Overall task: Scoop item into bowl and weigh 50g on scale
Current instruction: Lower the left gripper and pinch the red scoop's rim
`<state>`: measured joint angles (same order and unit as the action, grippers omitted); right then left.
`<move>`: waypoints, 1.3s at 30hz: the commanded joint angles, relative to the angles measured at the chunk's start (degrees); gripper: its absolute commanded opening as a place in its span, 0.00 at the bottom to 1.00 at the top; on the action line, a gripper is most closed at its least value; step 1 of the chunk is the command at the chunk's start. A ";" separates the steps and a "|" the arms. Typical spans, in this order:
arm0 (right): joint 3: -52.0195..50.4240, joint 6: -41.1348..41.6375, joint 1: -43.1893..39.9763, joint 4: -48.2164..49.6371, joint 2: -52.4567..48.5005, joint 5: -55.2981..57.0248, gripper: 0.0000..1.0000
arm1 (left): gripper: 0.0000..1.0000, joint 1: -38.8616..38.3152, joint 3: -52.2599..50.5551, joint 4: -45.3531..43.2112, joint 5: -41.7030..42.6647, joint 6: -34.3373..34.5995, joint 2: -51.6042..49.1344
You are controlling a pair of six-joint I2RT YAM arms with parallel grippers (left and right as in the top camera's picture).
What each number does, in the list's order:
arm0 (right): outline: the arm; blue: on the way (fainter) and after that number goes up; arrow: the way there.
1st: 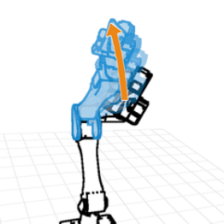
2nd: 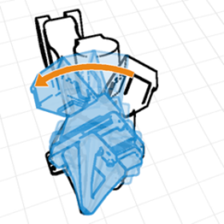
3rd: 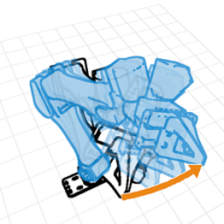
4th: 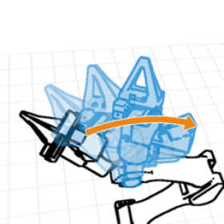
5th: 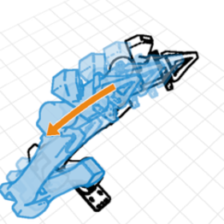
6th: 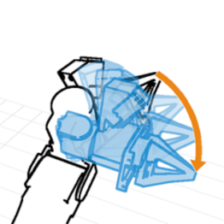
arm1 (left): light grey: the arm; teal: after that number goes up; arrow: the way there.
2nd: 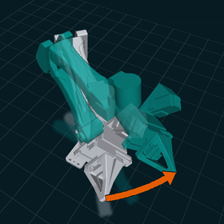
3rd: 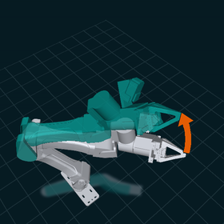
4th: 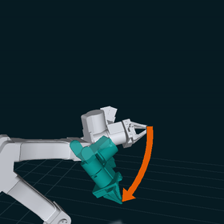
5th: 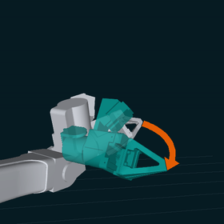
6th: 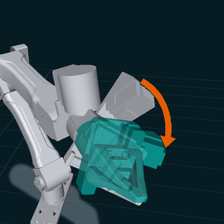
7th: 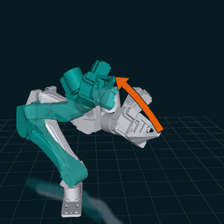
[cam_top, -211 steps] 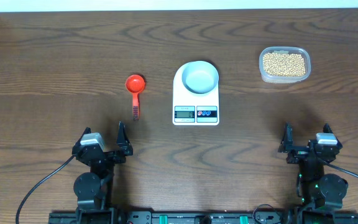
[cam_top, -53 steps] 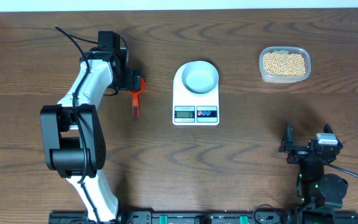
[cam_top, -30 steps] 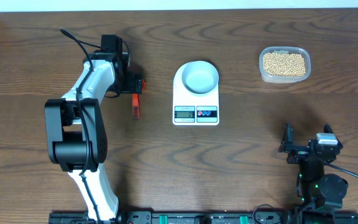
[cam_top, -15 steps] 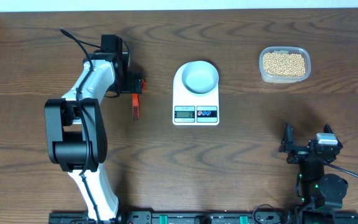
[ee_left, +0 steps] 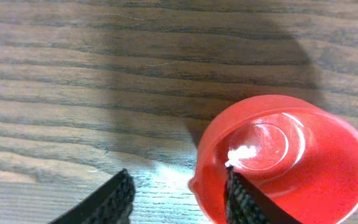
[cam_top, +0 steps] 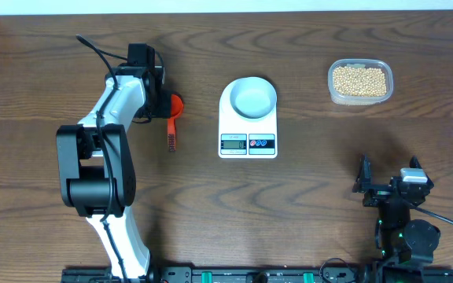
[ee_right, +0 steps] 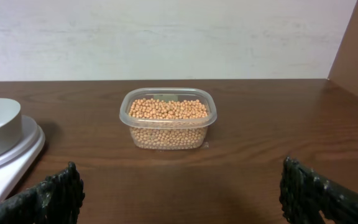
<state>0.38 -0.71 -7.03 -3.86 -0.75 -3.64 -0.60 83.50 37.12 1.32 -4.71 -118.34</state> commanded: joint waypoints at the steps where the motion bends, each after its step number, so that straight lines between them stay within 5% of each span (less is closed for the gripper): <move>1: -0.07 -0.66 -0.04 -0.24 0.00 0.24 0.99 | 0.43 0.20 0.74 0.07 -0.31 -0.17 -0.44; 14: -0.07 -0.63 -0.04 -0.24 0.00 0.24 0.99 | 0.21 0.20 0.74 0.07 -0.31 -0.20 -0.44; 23: -0.07 -0.66 -0.04 -0.24 0.00 0.24 0.99 | 0.19 0.20 0.74 0.04 -0.31 -0.20 -0.44; 26: -0.07 -0.66 -0.04 -0.24 0.00 0.24 0.99 | 0.08 0.20 0.74 0.04 -0.31 -0.20 -0.44; 39: -0.07 -0.66 -0.04 -0.24 0.00 0.24 0.99 | 0.08 0.20 0.74 0.02 -0.31 -0.17 -0.42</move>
<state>0.38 -0.69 -7.03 -3.86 -0.75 -3.64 -0.60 83.50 37.06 1.32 -4.73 -118.34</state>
